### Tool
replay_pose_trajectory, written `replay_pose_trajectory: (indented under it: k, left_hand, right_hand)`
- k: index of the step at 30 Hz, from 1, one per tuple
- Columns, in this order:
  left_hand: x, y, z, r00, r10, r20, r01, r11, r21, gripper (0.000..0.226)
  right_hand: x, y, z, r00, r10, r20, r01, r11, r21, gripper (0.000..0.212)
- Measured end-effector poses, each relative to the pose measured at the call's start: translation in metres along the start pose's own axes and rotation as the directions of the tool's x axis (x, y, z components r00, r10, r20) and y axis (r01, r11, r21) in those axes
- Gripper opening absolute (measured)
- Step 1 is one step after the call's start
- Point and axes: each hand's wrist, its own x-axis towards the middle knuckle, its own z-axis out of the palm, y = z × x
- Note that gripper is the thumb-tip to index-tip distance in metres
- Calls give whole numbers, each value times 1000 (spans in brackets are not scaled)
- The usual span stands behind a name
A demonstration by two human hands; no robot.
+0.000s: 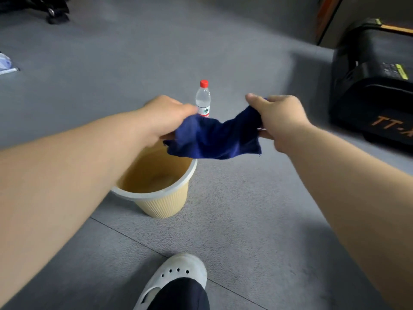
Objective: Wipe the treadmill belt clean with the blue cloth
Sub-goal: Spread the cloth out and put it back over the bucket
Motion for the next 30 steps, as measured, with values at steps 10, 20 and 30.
replay_pose_trajectory:
  k: [10, 20, 30]
  left_hand:
    - [-12, -2, 33, 937, 276, 212, -214, 937, -277, 43]
    - [-13, -56, -1, 890, 62, 451, 171, 873, -457, 43]
    - [9, -92, 8, 999, -36, -36, 24, 951, -309, 13]
  right_hand:
    - [-17, 5, 15, 865, -94, 492, -134, 903, 408, 39]
    - [-15, 8, 40, 844, -160, 511, -150, 846, 512, 22]
    - [-18, 46, 76, 917, 46, 396, -107, 985, 133, 21]
